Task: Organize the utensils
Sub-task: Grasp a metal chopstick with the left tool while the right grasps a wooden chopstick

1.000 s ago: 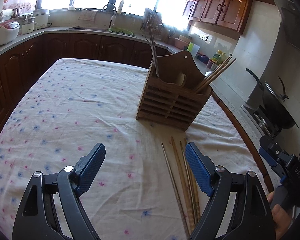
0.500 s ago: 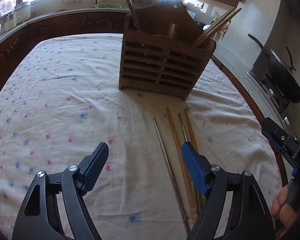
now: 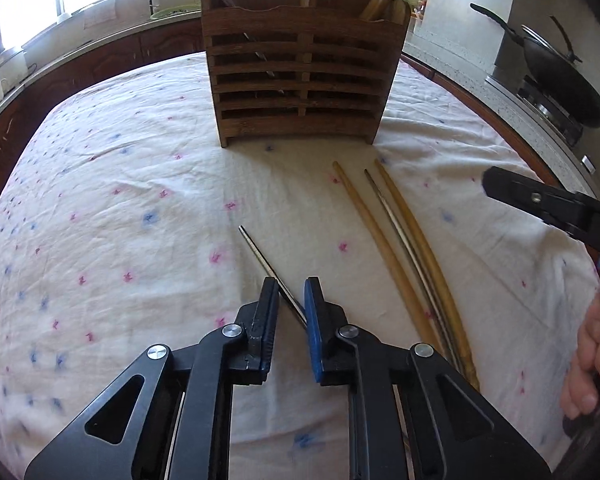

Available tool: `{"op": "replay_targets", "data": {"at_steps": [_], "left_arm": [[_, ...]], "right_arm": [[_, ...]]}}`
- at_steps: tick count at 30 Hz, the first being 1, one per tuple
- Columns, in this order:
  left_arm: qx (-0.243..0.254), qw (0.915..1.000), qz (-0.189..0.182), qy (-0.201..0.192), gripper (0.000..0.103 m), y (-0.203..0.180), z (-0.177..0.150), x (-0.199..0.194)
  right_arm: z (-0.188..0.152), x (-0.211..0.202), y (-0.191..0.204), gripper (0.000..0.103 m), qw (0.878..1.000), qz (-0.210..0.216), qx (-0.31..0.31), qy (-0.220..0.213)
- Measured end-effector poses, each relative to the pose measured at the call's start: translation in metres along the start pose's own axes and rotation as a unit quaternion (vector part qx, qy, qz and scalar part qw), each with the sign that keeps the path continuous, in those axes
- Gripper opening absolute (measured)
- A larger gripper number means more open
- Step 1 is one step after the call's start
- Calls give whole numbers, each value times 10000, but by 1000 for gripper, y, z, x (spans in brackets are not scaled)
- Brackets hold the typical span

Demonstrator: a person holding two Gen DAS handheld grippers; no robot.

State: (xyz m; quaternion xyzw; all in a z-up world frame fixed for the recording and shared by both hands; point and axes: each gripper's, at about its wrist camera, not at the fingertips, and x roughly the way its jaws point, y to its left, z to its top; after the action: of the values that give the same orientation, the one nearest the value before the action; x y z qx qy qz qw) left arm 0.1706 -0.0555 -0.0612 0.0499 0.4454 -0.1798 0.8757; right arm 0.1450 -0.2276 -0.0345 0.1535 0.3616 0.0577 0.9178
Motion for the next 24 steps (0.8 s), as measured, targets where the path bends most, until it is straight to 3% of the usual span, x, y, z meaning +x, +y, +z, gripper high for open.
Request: {"op": "replay_targets", "data": {"at_steps": [8,10,12,13,18,22,24], "left_arm": [[-696,9976,15,55,13,36,-7,-18],[-864,9961,41,144,17,40,-6,-17],[-990,9949,61,200,31,43,-4,-16],[-1018,9945,90,242,34,43,-3,-14],[-720,9970,244,149,34,34,2,-5],[-183,9987,479,-12,34,16,8,6],[-157,9993,329,23,34,13,11,8]], "right_arm": [[1,56,29,28,9973,-35,-493,537],[2,68,32,25,9959,-168,-597,665],[2,74,34,23,9949,-273,-706,659],[2,76,36,21,9938,-346,-801,683],[-6,67,33,10,9918,-390,-963,749],[-12,56,24,9,9920,-326,-917,807],[-10,54,20,9,9930,-277,-793,835]]}}
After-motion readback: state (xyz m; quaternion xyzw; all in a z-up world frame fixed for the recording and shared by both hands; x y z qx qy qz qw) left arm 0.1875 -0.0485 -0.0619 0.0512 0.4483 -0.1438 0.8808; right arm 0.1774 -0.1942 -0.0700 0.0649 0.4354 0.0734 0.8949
